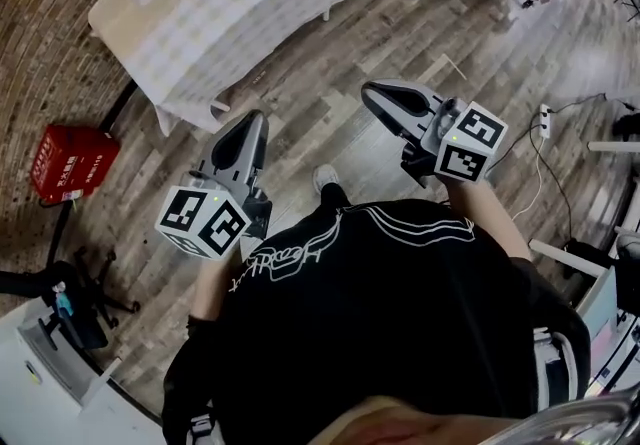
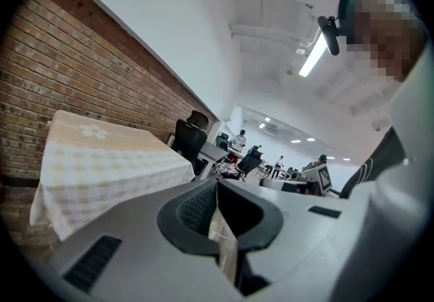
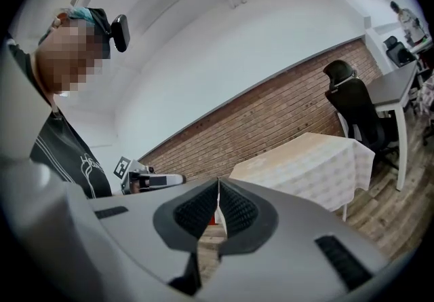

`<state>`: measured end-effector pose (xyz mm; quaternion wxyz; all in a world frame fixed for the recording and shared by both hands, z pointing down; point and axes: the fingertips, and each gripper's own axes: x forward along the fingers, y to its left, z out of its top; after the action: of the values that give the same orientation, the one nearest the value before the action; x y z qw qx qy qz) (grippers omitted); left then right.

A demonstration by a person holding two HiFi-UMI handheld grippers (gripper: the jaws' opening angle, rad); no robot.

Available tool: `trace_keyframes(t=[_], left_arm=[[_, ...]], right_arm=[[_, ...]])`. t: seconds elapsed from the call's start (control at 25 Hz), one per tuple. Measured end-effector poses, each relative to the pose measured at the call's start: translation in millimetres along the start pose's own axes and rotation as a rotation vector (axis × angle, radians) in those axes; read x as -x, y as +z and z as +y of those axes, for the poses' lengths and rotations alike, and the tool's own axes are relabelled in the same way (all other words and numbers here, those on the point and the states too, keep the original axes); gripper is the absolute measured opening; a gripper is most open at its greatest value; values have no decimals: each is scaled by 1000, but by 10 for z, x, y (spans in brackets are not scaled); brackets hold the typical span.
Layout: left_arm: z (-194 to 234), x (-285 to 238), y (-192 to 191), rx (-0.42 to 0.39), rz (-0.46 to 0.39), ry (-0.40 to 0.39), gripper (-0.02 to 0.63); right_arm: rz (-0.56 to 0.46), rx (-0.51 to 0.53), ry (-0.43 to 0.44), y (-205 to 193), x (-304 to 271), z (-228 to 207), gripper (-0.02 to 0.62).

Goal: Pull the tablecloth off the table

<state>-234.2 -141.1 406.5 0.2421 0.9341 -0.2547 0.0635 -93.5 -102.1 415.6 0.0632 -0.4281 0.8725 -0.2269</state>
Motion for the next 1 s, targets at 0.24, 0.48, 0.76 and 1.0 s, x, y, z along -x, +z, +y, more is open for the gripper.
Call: trace_keyframes(t=[0.24, 0.48, 0.76, 1.0], left_arm=[[415, -385, 283, -11, 1, 12, 8], [517, -511, 540, -59, -42, 47, 8], [654, -728, 624, -46, -65, 146, 8], [915, -969, 716, 13, -122, 309, 11]], right_arm=[[-30, -2, -25, 361, -450, -506, -3], [-23, -18, 11, 453, -533, -703, -3], [-1, 1, 115, 662, -647, -1010, -3], [58, -23, 192, 869, -792, -1666, -2]])
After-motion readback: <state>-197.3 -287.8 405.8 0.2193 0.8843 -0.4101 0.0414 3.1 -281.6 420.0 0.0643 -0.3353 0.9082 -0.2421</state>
